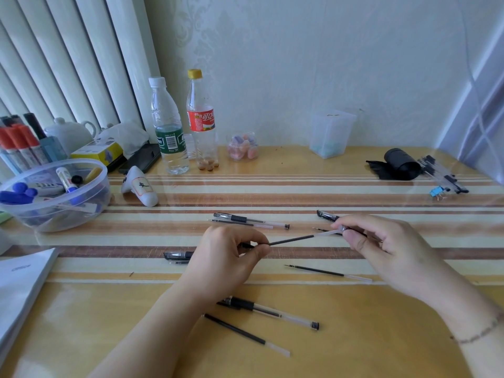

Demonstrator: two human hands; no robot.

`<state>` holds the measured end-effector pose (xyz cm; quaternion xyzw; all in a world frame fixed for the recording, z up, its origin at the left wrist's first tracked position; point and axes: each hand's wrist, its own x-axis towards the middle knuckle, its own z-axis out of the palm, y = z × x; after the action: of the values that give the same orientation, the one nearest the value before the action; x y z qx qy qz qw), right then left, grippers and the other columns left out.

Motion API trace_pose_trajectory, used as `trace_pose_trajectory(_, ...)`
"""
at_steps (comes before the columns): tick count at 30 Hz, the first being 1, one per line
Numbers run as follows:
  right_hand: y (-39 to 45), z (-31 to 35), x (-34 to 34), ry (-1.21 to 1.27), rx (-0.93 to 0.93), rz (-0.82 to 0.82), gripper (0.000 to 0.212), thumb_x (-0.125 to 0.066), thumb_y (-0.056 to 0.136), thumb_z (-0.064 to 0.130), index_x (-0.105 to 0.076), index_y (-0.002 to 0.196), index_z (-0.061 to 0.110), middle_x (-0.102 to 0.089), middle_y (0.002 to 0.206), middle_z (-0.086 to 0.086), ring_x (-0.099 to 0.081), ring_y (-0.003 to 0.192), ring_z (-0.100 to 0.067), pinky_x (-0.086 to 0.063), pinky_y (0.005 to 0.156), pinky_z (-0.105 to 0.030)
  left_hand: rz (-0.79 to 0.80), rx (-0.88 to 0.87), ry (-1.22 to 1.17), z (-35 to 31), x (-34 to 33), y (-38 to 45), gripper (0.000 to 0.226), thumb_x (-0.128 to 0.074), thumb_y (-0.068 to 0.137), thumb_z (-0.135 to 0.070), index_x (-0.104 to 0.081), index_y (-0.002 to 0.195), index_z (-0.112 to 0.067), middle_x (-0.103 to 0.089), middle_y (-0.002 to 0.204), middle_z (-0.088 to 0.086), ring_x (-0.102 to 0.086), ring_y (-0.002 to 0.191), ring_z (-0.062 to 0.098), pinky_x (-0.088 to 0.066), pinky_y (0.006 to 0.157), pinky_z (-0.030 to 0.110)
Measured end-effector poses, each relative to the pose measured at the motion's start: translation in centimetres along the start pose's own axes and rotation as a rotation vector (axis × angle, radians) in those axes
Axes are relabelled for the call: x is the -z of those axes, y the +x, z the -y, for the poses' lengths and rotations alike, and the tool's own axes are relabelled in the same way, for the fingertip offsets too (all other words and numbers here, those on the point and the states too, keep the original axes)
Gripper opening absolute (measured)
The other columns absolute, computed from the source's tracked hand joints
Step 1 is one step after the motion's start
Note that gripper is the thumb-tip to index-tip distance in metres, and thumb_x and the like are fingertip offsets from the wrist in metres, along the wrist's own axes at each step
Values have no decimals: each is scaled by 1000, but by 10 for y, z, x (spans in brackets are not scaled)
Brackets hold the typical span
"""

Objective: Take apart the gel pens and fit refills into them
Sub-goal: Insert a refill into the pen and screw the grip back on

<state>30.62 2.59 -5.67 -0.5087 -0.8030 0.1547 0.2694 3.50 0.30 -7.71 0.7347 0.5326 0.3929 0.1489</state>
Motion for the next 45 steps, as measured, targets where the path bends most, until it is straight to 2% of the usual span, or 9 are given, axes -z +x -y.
trace_pose_trajectory(9,0,4,3,32,31,-15,26,-42,86,60,-61,102,52,-69,79,12,-58,59,-17,-53,58,-41,1,4,1,-2,0,0,6,-74,83,-21,-75,78,-24,-63,62,-21,-59,59,1,-38,56,5)
trace_pose_trajectory(14,0,9,6,-54,47,7,25,-41,87,64,-62,99,56,-63,93,37,-63,61,-11,-53,57,-33,24,-78,124,0,1,-1,4,-73,82,-22,-75,80,-22,-55,59,-24,-55,57,-4,-35,58,3)
trace_pose_trajectory(20,-3,16,2,-220,104,65,21,-51,85,54,-67,99,53,-62,88,35,-59,73,-1,-38,53,-15,19,-212,368,-7,-2,-3,5,-67,78,-28,-71,76,-28,-56,60,-15,-53,60,8,-43,66,30)
trace_pose_trajectory(23,-6,27,-11,-99,115,93,15,-67,83,40,-69,98,45,-60,77,34,-57,78,9,-41,60,-9,14,-228,304,-20,-14,-7,8,-68,78,-36,-72,79,-29,-65,63,-13,-56,63,8,-47,67,32)
trace_pose_trajectory(30,-9,34,-31,5,192,56,24,-72,83,16,-70,101,32,-68,84,23,-65,78,-1,-49,64,-14,-68,-100,139,-25,-18,-9,19,-70,76,-47,-76,86,-31,-68,62,-13,-57,63,5,-40,70,22)
trace_pose_trajectory(35,-8,38,-27,-162,244,-60,30,-50,87,46,-71,106,38,-70,84,25,-64,73,0,-54,54,-29,-80,-85,168,-21,-14,-8,23,-73,73,-51,-76,79,-30,-68,60,-12,-56,58,5,-40,71,19)
trace_pose_trajectory(39,-10,41,-28,-78,181,23,37,-46,83,59,-60,113,44,-63,78,28,-56,66,7,-43,53,-17,-93,-108,187,-19,-14,-5,21,-73,70,-50,-74,73,-28,-64,60,-14,-46,61,1,-36,68,16)
trace_pose_trajectory(42,-11,37,-29,17,117,57,23,-68,78,48,-53,94,41,-61,80,19,-58,60,-8,-47,54,-25,-72,-95,196,-17,-14,-6,22,-73,69,-49,-73,73,-28,-65,63,-15,-50,63,1,-38,69,19)
trace_pose_trajectory(45,-10,37,-27,-71,93,19,21,-54,86,50,-60,73,34,-61,62,18,-58,60,-5,-40,48,-16,-50,-101,200,-19,-15,-6,21,-73,68,-48,-73,73,-28,-67,65,-16,-51,67,1,-36,71,15)
